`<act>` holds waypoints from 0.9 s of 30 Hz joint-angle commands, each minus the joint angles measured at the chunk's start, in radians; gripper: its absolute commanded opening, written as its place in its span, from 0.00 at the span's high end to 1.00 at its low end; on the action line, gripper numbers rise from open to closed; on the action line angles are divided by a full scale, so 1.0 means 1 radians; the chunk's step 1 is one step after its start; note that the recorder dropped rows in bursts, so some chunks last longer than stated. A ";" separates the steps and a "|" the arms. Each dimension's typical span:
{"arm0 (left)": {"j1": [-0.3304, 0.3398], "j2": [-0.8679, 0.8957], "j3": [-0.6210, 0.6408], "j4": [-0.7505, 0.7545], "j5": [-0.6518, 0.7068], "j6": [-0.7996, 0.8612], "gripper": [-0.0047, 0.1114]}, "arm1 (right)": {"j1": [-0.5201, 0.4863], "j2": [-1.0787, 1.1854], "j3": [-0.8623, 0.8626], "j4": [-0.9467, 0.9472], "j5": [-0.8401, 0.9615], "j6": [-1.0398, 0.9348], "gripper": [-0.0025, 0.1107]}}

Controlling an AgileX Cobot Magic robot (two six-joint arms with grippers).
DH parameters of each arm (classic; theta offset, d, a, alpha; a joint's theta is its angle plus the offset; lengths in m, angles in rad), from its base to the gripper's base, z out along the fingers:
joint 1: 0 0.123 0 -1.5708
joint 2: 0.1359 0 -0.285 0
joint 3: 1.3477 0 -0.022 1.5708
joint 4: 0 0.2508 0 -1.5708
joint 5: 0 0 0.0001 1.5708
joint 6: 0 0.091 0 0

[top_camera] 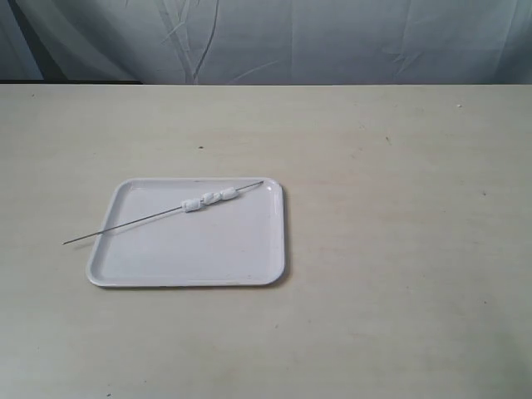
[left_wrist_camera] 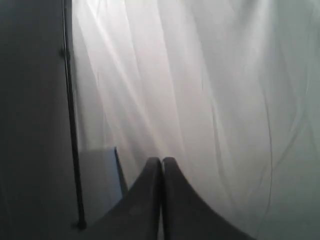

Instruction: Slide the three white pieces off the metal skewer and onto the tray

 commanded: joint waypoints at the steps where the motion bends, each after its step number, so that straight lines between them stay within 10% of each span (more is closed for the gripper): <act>1: -0.010 0.148 -0.044 0.025 0.316 -0.004 0.96 | 0.003 -0.008 0.001 -0.002 -0.005 0.000 0.98; 5: -0.026 0.309 -0.044 -0.119 0.404 0.045 0.96 | 0.003 -0.008 0.001 -0.002 -0.005 0.000 0.98; 15: -0.121 0.773 -0.048 -0.825 0.515 1.013 0.96 | 0.003 -0.008 0.001 -0.002 -0.005 0.000 0.98; 21: -0.171 1.022 -0.106 -0.786 0.490 1.069 0.93 | 0.003 -0.008 0.001 -0.002 -0.005 0.000 0.98; 27: -0.275 1.275 -0.211 -0.566 0.447 1.069 0.68 | 0.003 -0.008 0.001 -0.002 -0.005 0.000 0.98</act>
